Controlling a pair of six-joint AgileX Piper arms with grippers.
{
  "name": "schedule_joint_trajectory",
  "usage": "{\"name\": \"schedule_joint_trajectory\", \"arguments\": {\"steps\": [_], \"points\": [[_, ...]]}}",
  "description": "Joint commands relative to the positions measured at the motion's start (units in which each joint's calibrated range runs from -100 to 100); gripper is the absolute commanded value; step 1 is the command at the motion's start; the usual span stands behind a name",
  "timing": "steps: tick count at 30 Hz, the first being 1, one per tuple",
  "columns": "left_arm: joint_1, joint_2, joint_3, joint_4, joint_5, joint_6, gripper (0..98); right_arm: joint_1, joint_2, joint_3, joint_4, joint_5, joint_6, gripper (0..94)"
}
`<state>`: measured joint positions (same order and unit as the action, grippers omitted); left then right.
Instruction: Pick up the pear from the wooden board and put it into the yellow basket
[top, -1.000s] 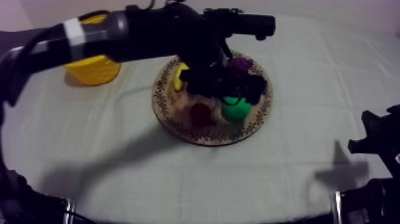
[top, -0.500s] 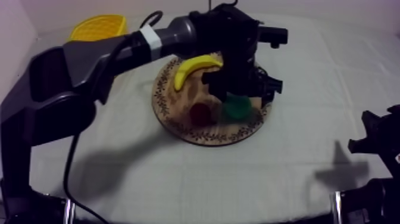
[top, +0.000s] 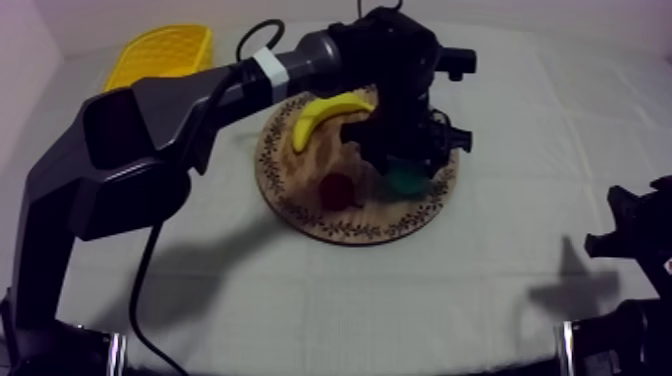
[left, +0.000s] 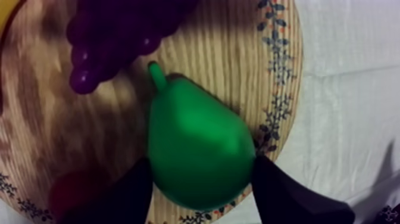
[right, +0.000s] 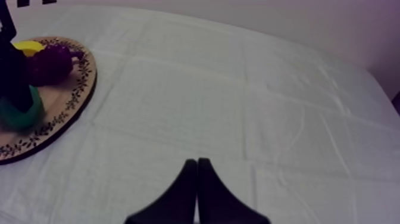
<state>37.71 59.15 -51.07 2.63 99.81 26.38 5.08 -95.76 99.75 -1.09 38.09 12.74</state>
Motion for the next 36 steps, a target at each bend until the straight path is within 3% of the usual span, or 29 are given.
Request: {"name": "schedule_joint_trajectory", "arguments": {"steps": [1, 6, 17, 27, 36], "points": [[0.0, 0.1, -0.1, -0.04, 0.1, 0.0, 52.1, 0.0, 0.0, 0.0, 0.0, 0.0, 0.0, 0.3], [0.4, -0.8, 0.6, -1.07, 0.1, 0.1, 51.2, 0.0, 0.0, 0.0, 0.0, 0.0, 0.0, 0.3], [-0.5, -15.9, 6.1, -6.35, 0.1, 0.7, 55.1, 0.0, 0.0, 0.0, 0.0, 0.0, 0.0, 0.3], [-9.7, -33.5, 20.3, -9.93, 0.1, 1.1, 56.8, 0.0, 0.0, 0.0, 0.0, 0.0, 0.0, 0.3], [-19.7, -39.6, 28.6, -12.04, 0.1, 0.0, 57.8, 0.0, 0.0, 0.0, 0.0, 0.0, 0.0, 0.3]]}}
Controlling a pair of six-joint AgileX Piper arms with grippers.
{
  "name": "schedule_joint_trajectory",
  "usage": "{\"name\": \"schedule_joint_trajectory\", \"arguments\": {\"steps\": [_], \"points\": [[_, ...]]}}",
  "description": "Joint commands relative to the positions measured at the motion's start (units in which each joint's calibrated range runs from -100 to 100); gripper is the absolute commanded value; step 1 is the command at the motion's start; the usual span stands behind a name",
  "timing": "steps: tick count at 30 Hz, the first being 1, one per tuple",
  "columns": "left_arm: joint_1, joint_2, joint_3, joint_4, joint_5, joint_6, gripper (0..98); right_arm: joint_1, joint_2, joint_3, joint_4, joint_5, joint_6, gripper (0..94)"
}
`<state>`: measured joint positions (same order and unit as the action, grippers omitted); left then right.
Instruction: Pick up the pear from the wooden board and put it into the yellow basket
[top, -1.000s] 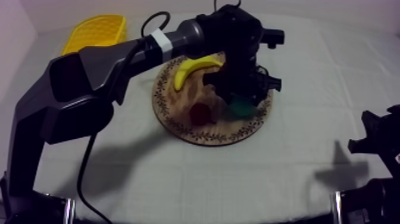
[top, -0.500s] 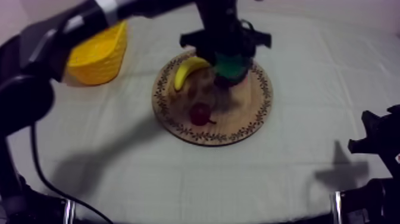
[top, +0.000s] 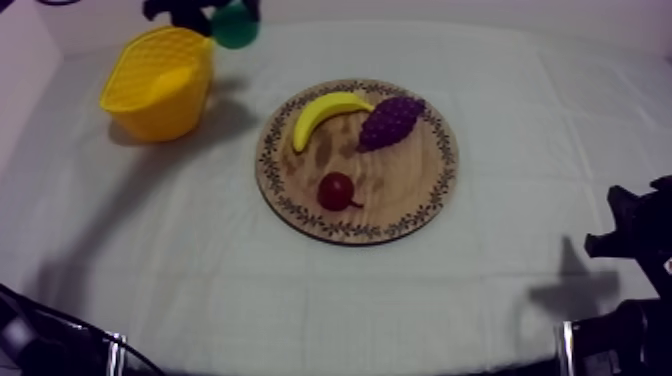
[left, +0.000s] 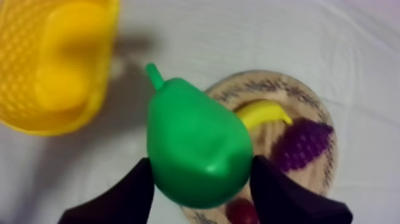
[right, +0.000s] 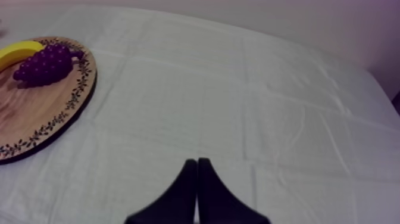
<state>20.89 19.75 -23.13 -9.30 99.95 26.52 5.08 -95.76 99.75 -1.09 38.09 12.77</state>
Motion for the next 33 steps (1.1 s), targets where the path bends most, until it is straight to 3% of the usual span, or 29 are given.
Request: {"name": "schedule_joint_trajectory", "arguments": {"steps": [1, 15, 33], "points": [[-3.9, -0.4, 1.1, -0.33, 0.0, -0.3, 57.9, 0.0, 0.0, 0.0, 0.0, 0.0, 0.0, 0.3], [-13.1, 7.0, 1.1, -1.5, -0.7, -2.3, 58.5, 0.0, 0.0, 0.0, 0.0, 0.0, 0.0, 0.3], [-17.7, 22.5, -1.9, 2.15, -9.6, -5.7, 60.7, 0.0, 0.0, 0.0, 0.0, 0.0, 0.0, 0.3]]}}
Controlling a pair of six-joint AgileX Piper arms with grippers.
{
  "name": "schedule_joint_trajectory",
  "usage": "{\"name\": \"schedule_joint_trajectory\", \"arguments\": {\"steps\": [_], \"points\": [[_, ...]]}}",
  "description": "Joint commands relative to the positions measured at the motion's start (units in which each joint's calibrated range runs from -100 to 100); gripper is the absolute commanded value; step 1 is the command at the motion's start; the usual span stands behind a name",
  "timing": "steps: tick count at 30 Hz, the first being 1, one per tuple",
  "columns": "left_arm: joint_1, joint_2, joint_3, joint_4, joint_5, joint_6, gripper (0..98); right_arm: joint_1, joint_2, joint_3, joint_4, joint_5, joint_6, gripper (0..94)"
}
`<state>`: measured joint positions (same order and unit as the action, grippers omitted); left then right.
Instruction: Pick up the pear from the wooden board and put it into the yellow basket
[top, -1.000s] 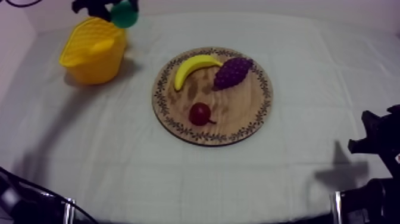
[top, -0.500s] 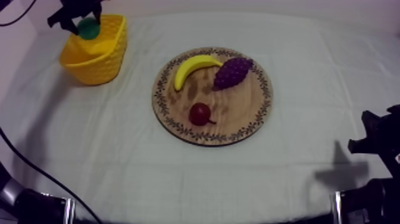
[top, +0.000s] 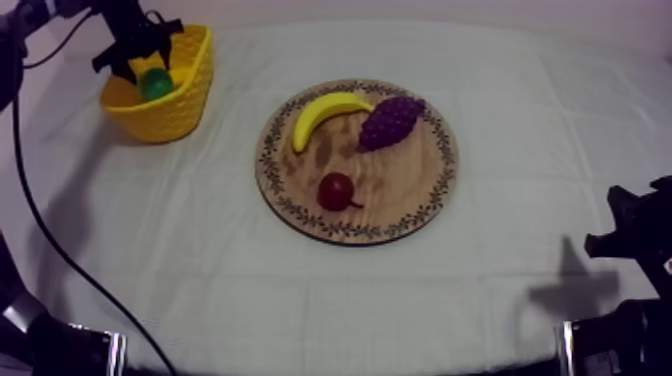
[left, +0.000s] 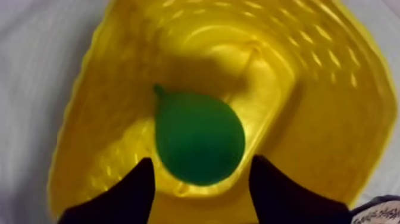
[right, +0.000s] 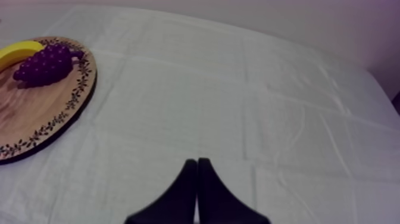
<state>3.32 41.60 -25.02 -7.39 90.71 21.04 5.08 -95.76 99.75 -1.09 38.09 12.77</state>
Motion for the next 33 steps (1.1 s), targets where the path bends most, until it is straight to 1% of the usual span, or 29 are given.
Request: {"name": "schedule_joint_trajectory", "arguments": {"steps": [1, 4, 6, 12, 14, 15, 17, 18, 22, 25, 27, 30, 33], "points": [[-0.3, 1.0, 0.1, 0.56, -1.1, -0.6, 61.7, 0.0, 0.0, 0.0, 0.0, 0.0, 0.0, 0.3], [-0.6, 1.3, 0.7, 1.09, -2.9, -1.3, 63.7, 0.0, 0.0, 0.0, 0.0, 0.0, 0.0, 0.3], [-0.7, 1.0, 1.1, 1.18, -3.6, -1.5, 63.2, 0.0, 0.0, 0.0, 0.0, 0.0, 0.0, 0.3], [-0.1, -4.5, 4.3, 1.19, -5.7, -2.3, 56.7, 0.0, 0.0, 0.0, 0.0, 0.0, 0.0, 0.3], [0.4, -8.5, 6.8, 1.12, -7.1, -2.6, 50.2, 0.0, 0.0, 0.0, 0.0, 0.0, 0.0, 0.3], [0.6, -10.8, 8.3, 1.11, -7.9, -2.6, 44.6, 0.0, 0.0, 0.0, 0.0, 0.0, 0.0, 0.3], [1.1, -16.3, 11.6, 1.06, -9.5, -2.5, 27.4, 0.0, 0.0, 0.0, 0.0, 0.0, 0.0, 0.3], [1.2, -19.2, 13.5, 1.05, -10.2, -2.4, 21.5, 0.0, 0.0, 0.0, 0.0, 0.0, 0.0, 0.3], [1.6, -31.7, 21.8, 1.26, -13.4, -2.5, 8.2, 0.0, 0.0, 0.0, 0.0, 0.0, 0.0, 0.3], [2.1, -42.0, 29.8, 1.52, -19.0, -4.6, 3.0, 0.0, 0.0, 0.0, 0.0, 0.0, 0.0, 0.3], [2.9, -49.1, 36.1, 1.23, -23.3, -6.1, 1.5, 0.0, 0.0, 0.0, 0.0, 0.0, 0.0, 0.3], [4.2, -60.1, 45.4, -0.04, -28.5, -6.8, 0.6, 0.0, 0.0, 0.0, 0.0, 0.0, 0.0, 0.3], [5.7, -71.8, 54.6, -1.92, -32.8, -6.2, 0.3, 0.0, 0.0, 0.0, 0.0, 0.0, 0.0, 0.3]]}}
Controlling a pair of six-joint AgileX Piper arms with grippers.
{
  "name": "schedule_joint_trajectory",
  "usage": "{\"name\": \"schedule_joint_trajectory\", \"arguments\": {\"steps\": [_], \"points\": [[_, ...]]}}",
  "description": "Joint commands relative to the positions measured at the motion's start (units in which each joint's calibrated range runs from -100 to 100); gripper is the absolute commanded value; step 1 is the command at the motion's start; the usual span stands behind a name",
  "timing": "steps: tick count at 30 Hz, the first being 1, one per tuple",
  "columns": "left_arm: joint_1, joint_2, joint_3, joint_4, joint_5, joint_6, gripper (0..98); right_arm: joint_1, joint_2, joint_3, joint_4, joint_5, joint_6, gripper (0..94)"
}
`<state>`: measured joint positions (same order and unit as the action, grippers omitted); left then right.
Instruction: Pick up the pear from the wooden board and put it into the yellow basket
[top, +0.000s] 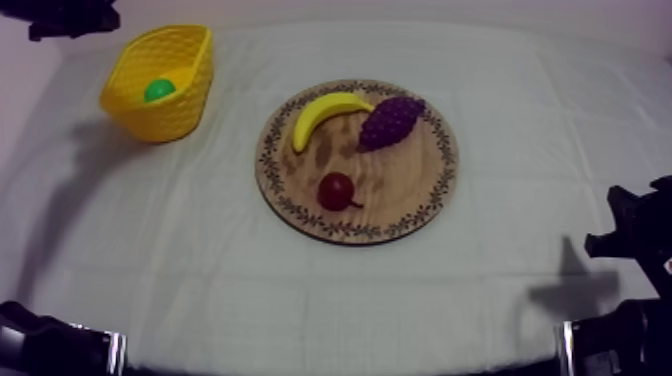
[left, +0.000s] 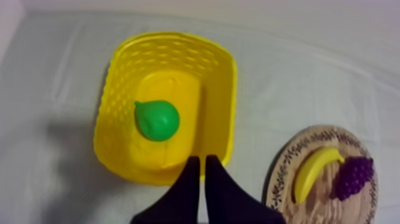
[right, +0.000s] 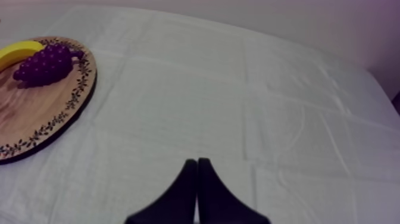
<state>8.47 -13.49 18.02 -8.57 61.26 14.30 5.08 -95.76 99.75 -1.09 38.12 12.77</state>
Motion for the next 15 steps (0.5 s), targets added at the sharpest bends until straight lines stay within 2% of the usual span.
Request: {"name": "schedule_joint_trajectory", "arguments": {"steps": [1, 5, 10, 15], "points": [[0.8, -20.7, 14.6, -1.11, -4.8, 0.7, 0.2, 0.0, 0.0, 0.0, 0.0, -0.1, 0.0, 0.3], [0.9, -36.6, 26.6, -1.56, -9.1, 0.4, 0.3, 0.0, 0.0, 0.0, 0.0, -0.1, 0.0, 0.3], [0.7, -51.0, 38.2, -1.79, -10.5, -0.2, 0.4, 0.0, 0.0, 0.0, 0.0, -0.1, 0.0, 0.3], [-0.1, -64.2, 52.7, -2.16, -15.4, -2.5, 0.1, 0.0, 0.0, 0.0, 0.0, -0.1, 0.0, 0.3]]}}
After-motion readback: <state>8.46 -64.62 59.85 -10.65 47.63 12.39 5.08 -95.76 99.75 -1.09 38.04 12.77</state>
